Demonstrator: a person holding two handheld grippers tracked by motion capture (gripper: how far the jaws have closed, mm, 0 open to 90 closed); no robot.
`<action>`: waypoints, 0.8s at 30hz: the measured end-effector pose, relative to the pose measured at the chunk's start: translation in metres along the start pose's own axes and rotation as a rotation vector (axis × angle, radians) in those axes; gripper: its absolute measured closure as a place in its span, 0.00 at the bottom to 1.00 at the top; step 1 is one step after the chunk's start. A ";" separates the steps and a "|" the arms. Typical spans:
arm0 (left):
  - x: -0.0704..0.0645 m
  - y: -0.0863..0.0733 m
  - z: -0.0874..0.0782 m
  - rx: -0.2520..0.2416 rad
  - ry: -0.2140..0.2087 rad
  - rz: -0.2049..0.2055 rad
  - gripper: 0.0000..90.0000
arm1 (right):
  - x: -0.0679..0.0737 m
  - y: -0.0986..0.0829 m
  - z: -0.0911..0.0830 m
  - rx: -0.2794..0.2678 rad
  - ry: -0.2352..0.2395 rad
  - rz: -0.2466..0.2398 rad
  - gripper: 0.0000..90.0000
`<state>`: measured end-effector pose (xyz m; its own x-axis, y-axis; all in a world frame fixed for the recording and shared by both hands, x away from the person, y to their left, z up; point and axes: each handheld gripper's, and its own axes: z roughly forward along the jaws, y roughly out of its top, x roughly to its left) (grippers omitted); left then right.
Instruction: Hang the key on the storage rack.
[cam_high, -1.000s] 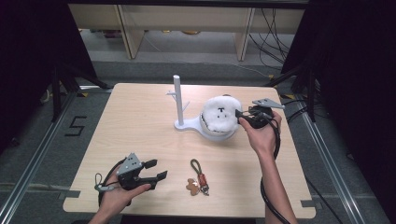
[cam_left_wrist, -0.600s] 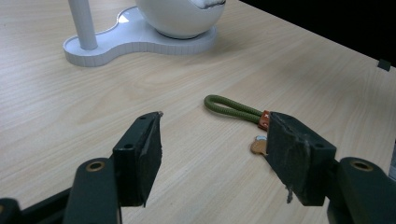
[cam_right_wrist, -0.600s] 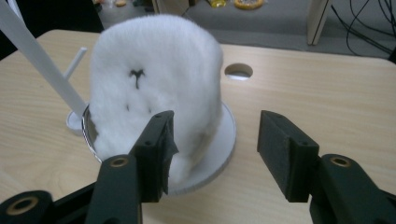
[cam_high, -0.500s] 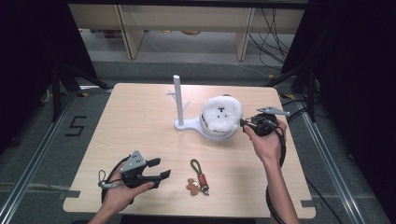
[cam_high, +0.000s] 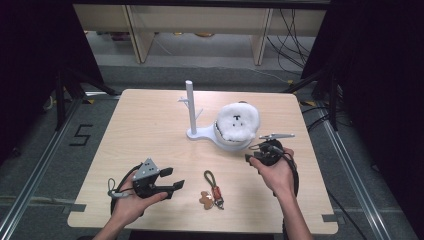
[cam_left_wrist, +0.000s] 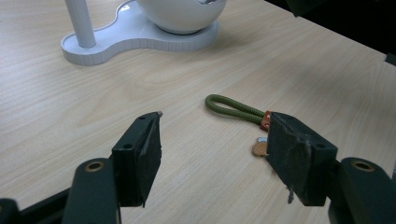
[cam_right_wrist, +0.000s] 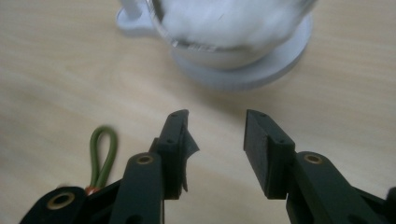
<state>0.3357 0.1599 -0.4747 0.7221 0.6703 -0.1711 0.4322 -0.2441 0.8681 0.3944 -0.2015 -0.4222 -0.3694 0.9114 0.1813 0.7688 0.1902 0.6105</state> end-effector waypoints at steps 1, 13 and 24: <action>0.000 -0.001 0.000 -0.004 -0.008 0.001 0.39 | 0.004 -0.002 0.001 0.039 0.042 -0.015 0.68; -0.001 -0.004 0.002 0.015 -0.015 0.014 0.38 | 0.050 -0.015 0.029 0.280 0.067 -0.064 0.69; -0.003 -0.006 0.003 0.021 -0.016 0.006 0.38 | 0.079 -0.017 0.052 0.427 0.098 -0.122 0.70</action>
<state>0.3324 0.1572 -0.4807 0.7332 0.6576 -0.1732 0.4390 -0.2632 0.8591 0.3790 -0.1136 -0.4582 -0.5027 0.8379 0.2124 0.8552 0.4464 0.2634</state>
